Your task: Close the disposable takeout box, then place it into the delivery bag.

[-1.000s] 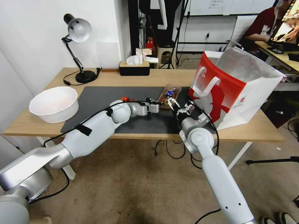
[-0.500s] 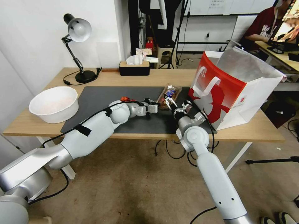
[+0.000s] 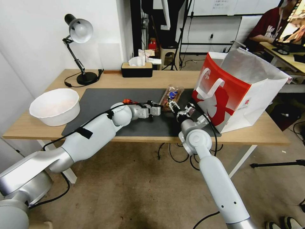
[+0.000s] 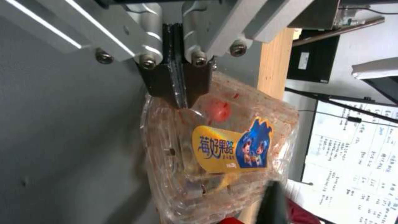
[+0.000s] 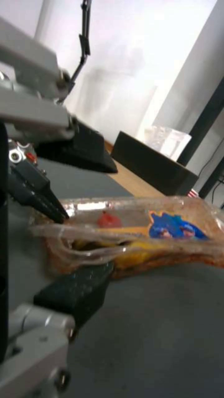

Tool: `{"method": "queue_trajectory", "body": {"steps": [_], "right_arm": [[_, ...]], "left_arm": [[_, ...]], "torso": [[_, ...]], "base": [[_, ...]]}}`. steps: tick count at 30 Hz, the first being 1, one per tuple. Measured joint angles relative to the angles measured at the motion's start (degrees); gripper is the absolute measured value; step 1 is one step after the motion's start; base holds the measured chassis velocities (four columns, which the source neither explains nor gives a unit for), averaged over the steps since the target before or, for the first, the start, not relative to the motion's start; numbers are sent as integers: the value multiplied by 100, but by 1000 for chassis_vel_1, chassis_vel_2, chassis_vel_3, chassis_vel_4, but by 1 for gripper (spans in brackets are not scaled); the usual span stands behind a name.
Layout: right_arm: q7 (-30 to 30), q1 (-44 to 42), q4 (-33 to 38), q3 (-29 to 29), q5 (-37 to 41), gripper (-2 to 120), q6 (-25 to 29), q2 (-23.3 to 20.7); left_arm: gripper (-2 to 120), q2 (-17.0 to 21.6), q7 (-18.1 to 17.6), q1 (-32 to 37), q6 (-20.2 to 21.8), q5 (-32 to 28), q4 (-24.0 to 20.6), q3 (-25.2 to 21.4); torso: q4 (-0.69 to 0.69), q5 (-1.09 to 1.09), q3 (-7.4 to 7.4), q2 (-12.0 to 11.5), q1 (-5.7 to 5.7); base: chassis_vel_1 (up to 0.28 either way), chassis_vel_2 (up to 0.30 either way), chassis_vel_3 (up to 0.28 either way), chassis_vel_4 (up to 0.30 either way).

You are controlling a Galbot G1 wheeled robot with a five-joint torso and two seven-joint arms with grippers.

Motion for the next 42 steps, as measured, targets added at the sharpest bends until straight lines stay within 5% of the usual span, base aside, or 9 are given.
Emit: {"method": "queue_trajectory", "body": {"steps": [13,24,42], "right_arm": [[80,8,-105,-30,-25,2,-6,84],[66,-49,-111,-31,-66,0,-15,94],[-155,-70,-153,-27,-136,0,-62,29]], "left_arm": [[0,7,11,74,-5,-1,31,-72],[0,-20,13,72,-6,-54,57,-73],[0,53,48,-194,424,-980,-295,-107]], "torso": [[1,1,-1,1,-1],[2,1,-1,1,-1],[4,1,2,-2,2]], "base": [[0,0,0,0],[0,0,0,0],[0,0,0,0]]}}
